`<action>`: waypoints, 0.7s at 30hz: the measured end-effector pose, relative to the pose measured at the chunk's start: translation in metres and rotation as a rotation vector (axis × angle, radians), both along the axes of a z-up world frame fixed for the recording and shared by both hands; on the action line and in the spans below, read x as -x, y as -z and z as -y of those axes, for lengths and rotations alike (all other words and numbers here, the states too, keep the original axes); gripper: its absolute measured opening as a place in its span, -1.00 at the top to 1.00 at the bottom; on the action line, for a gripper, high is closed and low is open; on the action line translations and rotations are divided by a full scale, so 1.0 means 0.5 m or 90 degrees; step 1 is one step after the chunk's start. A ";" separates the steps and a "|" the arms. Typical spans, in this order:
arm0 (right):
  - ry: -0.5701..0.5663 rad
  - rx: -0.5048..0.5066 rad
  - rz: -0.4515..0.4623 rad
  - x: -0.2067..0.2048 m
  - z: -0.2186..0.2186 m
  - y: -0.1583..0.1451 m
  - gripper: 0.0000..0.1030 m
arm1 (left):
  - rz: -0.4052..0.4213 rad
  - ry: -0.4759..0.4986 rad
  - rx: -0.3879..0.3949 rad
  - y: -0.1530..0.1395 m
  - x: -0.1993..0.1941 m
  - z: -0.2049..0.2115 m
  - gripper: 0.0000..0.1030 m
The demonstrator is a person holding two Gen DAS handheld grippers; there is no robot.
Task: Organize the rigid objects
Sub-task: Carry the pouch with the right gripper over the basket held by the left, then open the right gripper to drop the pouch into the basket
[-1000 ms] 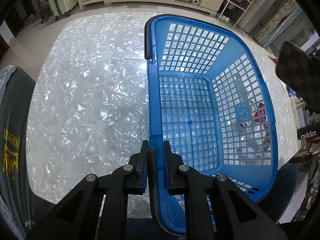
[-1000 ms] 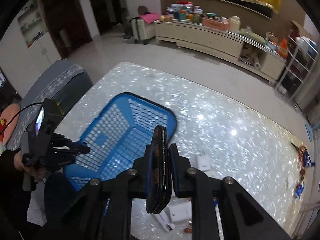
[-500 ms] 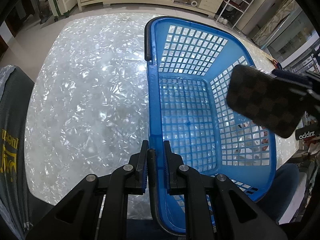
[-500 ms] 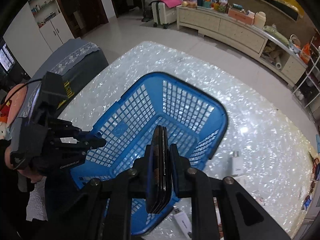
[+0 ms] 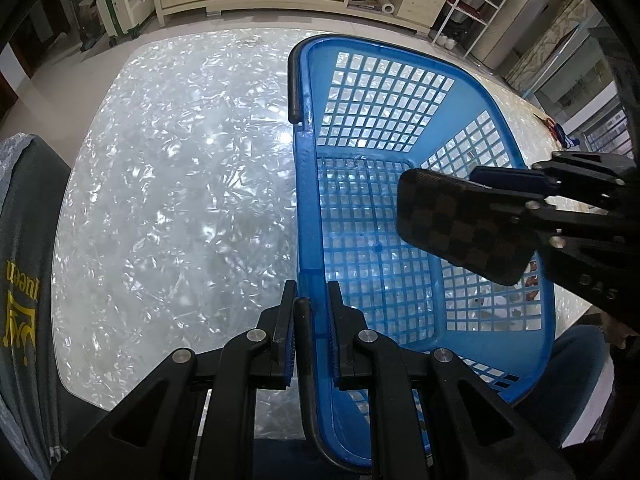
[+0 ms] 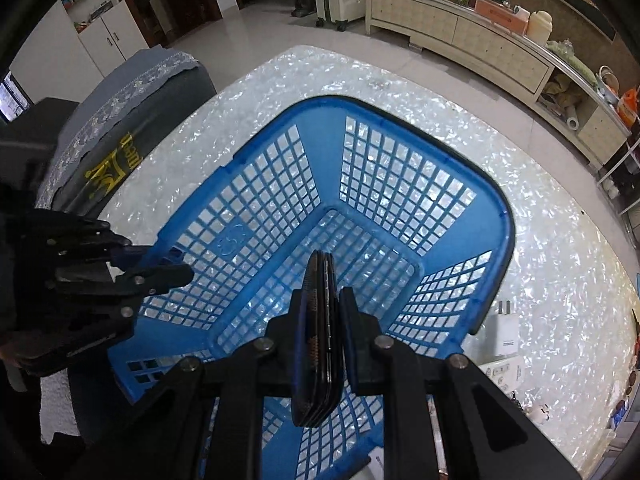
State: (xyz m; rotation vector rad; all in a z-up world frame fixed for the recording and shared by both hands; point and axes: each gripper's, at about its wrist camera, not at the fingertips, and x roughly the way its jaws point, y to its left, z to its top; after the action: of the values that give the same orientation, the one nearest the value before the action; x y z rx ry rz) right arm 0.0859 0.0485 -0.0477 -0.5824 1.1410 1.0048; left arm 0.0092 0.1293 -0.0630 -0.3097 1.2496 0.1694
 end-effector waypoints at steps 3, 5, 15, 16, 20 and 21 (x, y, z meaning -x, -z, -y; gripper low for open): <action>0.002 0.011 0.005 -0.004 -0.006 0.018 0.69 | 0.001 0.001 0.000 0.000 0.001 0.000 0.72; 0.005 0.015 0.006 -0.006 -0.005 0.025 0.69 | 0.002 -0.001 0.001 0.000 0.002 0.000 0.72; 0.038 -0.004 -0.011 -0.028 0.016 0.037 0.68 | 0.003 0.000 -0.007 0.000 0.003 0.003 0.72; 0.045 -0.009 -0.012 -0.033 0.019 0.034 0.56 | 0.002 0.000 -0.007 0.000 0.002 0.004 0.72; 0.058 -0.021 -0.004 -0.048 0.026 0.022 -0.06 | 0.002 0.000 -0.009 -0.001 0.003 0.006 0.72; 0.059 -0.022 0.004 -0.049 0.028 0.017 -0.10 | 0.002 0.000 -0.009 -0.001 0.003 0.007 0.72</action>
State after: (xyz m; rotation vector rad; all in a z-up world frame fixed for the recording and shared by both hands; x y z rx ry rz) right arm 0.1105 0.0344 -0.0564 -0.4996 1.1335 0.9403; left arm 0.0075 0.1259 -0.0626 -0.2981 1.2449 0.1783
